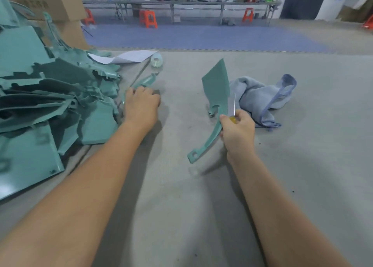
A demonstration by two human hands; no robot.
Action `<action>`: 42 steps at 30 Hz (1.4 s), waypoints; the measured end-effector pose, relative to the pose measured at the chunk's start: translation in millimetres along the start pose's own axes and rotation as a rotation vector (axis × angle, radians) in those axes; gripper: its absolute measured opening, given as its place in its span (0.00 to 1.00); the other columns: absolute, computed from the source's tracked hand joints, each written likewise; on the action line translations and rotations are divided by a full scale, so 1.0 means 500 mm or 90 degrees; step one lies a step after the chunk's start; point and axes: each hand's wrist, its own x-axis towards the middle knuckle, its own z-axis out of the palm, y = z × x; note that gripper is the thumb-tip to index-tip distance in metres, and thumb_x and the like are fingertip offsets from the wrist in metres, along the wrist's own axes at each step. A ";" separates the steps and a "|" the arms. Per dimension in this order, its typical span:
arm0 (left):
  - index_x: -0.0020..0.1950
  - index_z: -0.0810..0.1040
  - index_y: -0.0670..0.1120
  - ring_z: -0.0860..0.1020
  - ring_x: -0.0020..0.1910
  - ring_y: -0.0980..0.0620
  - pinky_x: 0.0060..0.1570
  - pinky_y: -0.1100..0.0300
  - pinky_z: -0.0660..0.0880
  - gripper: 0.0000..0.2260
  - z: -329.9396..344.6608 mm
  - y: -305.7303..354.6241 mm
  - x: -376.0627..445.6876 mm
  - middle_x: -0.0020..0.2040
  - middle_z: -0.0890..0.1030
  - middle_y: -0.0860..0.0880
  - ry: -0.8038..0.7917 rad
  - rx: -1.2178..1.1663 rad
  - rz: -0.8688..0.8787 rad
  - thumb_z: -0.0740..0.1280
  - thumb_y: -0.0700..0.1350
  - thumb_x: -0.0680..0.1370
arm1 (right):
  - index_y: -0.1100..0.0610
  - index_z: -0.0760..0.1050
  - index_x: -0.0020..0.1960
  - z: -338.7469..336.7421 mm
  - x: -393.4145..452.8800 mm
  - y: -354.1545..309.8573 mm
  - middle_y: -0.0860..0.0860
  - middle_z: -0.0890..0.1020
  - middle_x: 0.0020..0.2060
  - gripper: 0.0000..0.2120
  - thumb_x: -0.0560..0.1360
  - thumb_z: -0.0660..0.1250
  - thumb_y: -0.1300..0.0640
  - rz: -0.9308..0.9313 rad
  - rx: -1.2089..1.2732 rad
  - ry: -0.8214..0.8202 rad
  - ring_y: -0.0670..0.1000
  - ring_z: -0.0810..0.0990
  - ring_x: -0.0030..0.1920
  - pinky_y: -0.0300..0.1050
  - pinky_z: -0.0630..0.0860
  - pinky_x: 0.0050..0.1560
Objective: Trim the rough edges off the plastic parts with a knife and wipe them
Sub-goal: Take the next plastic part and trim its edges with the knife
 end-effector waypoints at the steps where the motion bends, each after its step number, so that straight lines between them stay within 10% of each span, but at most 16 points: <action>1: 0.53 0.82 0.49 0.71 0.58 0.44 0.60 0.50 0.64 0.13 -0.001 0.007 0.001 0.56 0.78 0.47 0.029 -0.036 -0.020 0.62 0.37 0.74 | 0.53 0.72 0.39 -0.001 0.000 0.001 0.47 0.73 0.28 0.09 0.75 0.67 0.63 0.006 0.014 0.005 0.46 0.70 0.28 0.42 0.71 0.33; 4: 0.47 0.82 0.48 0.77 0.47 0.45 0.46 0.54 0.71 0.13 -0.026 0.055 -0.020 0.48 0.81 0.46 0.059 -0.381 -0.174 0.60 0.37 0.74 | 0.56 0.70 0.38 0.005 -0.008 0.000 0.50 0.71 0.27 0.09 0.76 0.66 0.64 0.027 0.072 0.031 0.43 0.68 0.23 0.37 0.68 0.26; 7: 0.43 0.80 0.46 0.77 0.29 0.52 0.31 0.61 0.74 0.10 -0.059 0.129 -0.052 0.39 0.82 0.46 -0.131 -0.837 -0.265 0.59 0.39 0.76 | 0.53 0.66 0.33 0.023 -0.019 -0.007 0.45 0.69 0.23 0.16 0.75 0.66 0.66 0.037 0.135 0.074 0.45 0.66 0.24 0.38 0.66 0.28; 13: 0.44 0.81 0.41 0.78 0.28 0.48 0.27 0.62 0.74 0.08 -0.064 0.160 -0.117 0.34 0.81 0.43 -0.334 -1.270 -0.314 0.65 0.42 0.79 | 0.59 0.73 0.40 0.088 -0.040 -0.013 0.57 0.78 0.33 0.08 0.78 0.64 0.64 0.142 0.192 -0.045 0.53 0.77 0.30 0.42 0.74 0.29; 20: 0.56 0.74 0.38 0.75 0.23 0.52 0.23 0.63 0.74 0.06 -0.069 0.113 -0.142 0.33 0.76 0.45 -0.493 -1.130 -0.140 0.62 0.35 0.80 | 0.56 0.66 0.37 0.080 -0.033 0.010 0.53 0.71 0.28 0.12 0.78 0.65 0.59 0.066 0.017 -0.112 0.52 0.70 0.30 0.48 0.70 0.32; 28: 0.53 0.75 0.48 0.71 0.19 0.55 0.20 0.67 0.68 0.08 -0.048 0.125 -0.129 0.23 0.71 0.52 -0.252 -0.991 -0.228 0.59 0.48 0.83 | 0.54 0.78 0.46 0.038 -0.028 -0.012 0.55 0.83 0.38 0.11 0.82 0.59 0.55 0.104 0.113 -0.148 0.49 0.80 0.31 0.40 0.76 0.32; 35: 0.42 0.76 0.47 0.66 0.19 0.56 0.21 0.66 0.63 0.13 -0.026 0.121 -0.125 0.21 0.69 0.54 -0.201 -0.886 -0.255 0.57 0.49 0.82 | 0.52 0.83 0.47 0.026 -0.019 -0.022 0.46 0.69 0.26 0.24 0.83 0.51 0.43 0.155 0.046 -0.201 0.44 0.62 0.27 0.36 0.60 0.29; 42: 0.46 0.78 0.47 0.69 0.21 0.57 0.22 0.68 0.66 0.12 -0.020 0.108 -0.130 0.22 0.71 0.55 -0.130 -0.920 -0.260 0.58 0.49 0.82 | 0.50 0.72 0.40 0.033 -0.044 -0.023 0.43 0.77 0.28 0.11 0.81 0.61 0.54 -0.060 -0.056 -0.167 0.43 0.73 0.31 0.41 0.73 0.39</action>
